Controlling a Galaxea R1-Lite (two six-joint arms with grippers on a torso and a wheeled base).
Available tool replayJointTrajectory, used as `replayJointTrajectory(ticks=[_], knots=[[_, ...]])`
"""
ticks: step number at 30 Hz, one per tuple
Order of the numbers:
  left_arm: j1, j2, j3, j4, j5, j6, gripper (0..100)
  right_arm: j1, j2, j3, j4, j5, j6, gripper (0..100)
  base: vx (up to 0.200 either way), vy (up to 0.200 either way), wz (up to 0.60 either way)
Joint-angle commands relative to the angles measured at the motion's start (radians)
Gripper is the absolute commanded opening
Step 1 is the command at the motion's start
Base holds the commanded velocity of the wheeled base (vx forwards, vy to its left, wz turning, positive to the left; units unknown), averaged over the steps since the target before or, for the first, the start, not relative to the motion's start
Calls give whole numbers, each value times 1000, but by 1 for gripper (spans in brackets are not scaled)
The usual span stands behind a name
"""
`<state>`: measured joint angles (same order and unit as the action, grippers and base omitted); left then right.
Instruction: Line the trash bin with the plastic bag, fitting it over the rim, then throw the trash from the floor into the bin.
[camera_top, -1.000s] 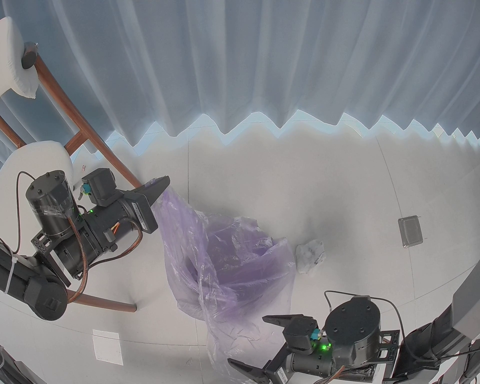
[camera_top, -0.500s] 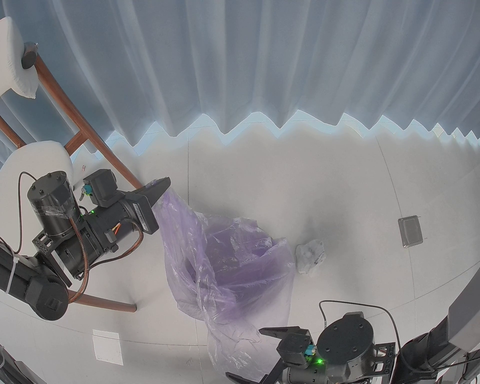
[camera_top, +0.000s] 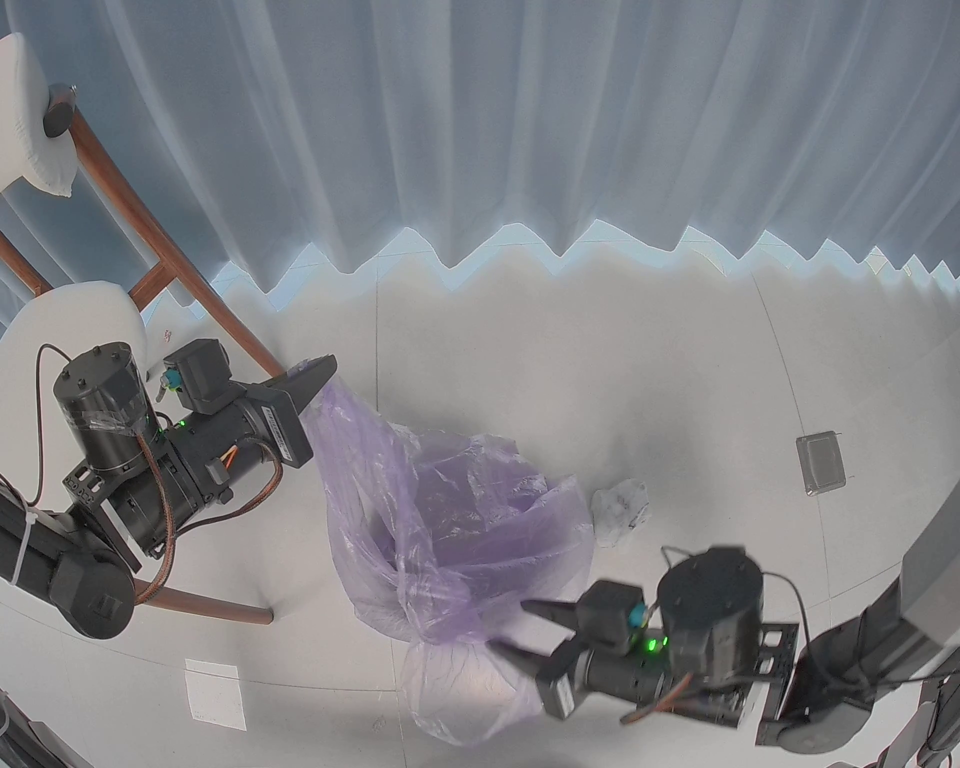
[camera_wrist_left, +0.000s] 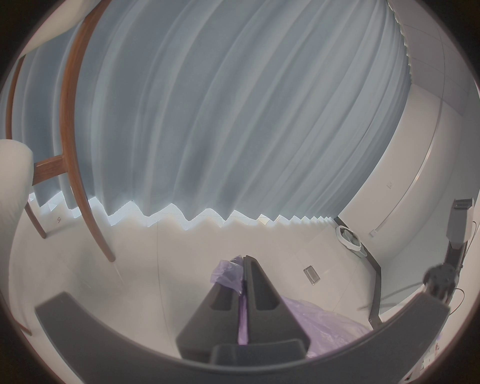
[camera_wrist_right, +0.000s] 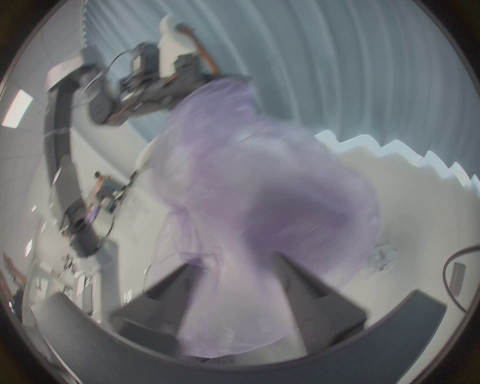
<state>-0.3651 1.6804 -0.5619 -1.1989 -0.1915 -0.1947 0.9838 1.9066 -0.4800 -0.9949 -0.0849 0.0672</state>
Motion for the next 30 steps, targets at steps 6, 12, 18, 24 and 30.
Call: replayJointTrajectory(ticks=[6,12,18,24,30], knots=[[66,-15,83,13,-109,1,0,-286,-153,-147,-11,159,218,0,0,0,0],[51,8,146,15,-134,4,0,-286,-120,-132,-25,163,273,0,0,0,0],[75,116,134,-2,-137,4,0,-287,-55,-212,-88,165,332,0,0,0,0],[69,108,129,2,-155,-11,0,-266,80,-302,-102,168,464,0,0,0,0],[-6,53,50,-4,-149,-127,0,-155,223,-353,-160,229,514,0,0,0,0]])
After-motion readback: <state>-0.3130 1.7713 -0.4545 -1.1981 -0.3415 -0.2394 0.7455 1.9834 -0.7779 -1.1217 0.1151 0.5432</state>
